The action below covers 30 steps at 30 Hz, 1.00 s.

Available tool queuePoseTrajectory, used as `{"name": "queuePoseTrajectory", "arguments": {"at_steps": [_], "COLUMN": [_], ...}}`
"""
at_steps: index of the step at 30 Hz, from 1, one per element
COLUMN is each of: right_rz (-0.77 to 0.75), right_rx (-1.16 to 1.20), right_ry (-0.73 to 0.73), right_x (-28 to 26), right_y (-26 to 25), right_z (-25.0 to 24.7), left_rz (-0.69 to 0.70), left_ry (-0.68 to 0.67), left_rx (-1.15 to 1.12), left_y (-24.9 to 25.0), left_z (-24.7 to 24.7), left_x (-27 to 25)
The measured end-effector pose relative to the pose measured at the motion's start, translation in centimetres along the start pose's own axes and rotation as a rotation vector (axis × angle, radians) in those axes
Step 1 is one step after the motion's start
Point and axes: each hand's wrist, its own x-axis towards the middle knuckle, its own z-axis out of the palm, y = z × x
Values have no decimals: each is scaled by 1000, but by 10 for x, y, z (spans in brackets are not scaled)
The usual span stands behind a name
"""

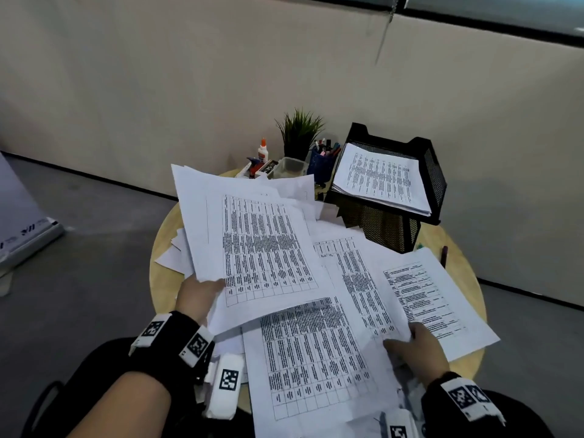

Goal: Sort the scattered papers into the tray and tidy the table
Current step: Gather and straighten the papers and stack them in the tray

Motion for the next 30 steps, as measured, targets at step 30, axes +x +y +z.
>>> {"name": "queuePoseTrajectory", "arguments": {"at_steps": [30], "right_rz": [-328], "right_rx": [447], "right_ry": [771], "right_x": [-41], "right_y": [-1], "right_z": [-153], "left_rz": [-137], "left_ry": [-315], "left_rx": [123], "left_y": [-12], "left_z": [13], "left_x": [-30]}}
